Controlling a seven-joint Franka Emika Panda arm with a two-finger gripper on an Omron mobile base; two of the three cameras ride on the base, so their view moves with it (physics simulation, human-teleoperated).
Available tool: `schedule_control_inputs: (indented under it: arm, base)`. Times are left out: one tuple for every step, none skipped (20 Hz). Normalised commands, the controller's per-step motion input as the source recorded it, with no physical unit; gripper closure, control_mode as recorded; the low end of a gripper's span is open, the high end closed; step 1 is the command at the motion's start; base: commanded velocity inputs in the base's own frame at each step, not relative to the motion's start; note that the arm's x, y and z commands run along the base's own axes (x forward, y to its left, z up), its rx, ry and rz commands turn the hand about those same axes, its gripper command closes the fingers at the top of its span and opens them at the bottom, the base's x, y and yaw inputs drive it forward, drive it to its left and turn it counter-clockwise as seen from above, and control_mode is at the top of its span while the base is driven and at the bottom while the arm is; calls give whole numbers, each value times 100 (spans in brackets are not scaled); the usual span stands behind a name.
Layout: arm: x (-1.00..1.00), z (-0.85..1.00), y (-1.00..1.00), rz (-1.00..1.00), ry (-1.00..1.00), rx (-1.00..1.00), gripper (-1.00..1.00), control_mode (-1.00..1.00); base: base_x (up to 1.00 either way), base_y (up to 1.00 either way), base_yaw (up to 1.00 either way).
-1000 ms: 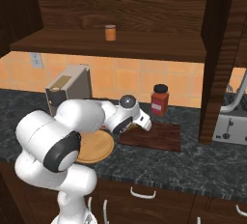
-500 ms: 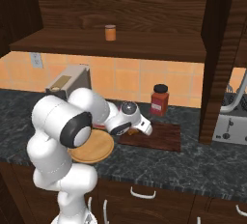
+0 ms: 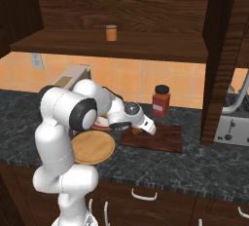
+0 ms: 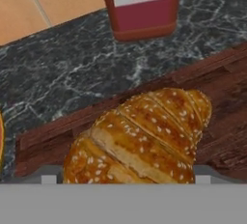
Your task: From the different types of pastries on the counter, select a croissant and place it on the cutting board. Then retrieve a jar of jam from the cabinet and place it alongside the croissant on the cutting board.
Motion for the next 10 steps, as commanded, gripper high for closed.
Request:
schedule_control_inputs:
  arm:
    - [0, 0, -29, 0, 0, 0, -100, -100]
    - [0, 0, -26, 0, 0, 0, -100, -100]
    - [0, 0, -18, 0, 0, 0, -100, -100]
    - [-2, 0, -3, 0, 0, 0, -100, -100]
    - [0, 0, 0, 0, 0, 0, -100, -100]
    - [0, 1, 0, 0, 0, 0, -100, -100]
    - [0, 0, 7, 0, 0, 0, -100, -100]
    - [4, 0, 4, 0, 0, 0, -100, -100]
    - [0, 27, 0, 0, -2, 0, -100, -100]
    - [0, 71, 0, 0, -9, 0, -100, -100]
  base:
    - [0, 0, 0]
    - [0, 0, 0]
    - [0, 0, 0]
    - [0, 0, 0]
    - [0, 0, 0]
    - [0, 0, 0]
    - [0, 0, 0]
    - [0, 0, 0]
    - [0, 0, 0]
    - [0, 0, 0]
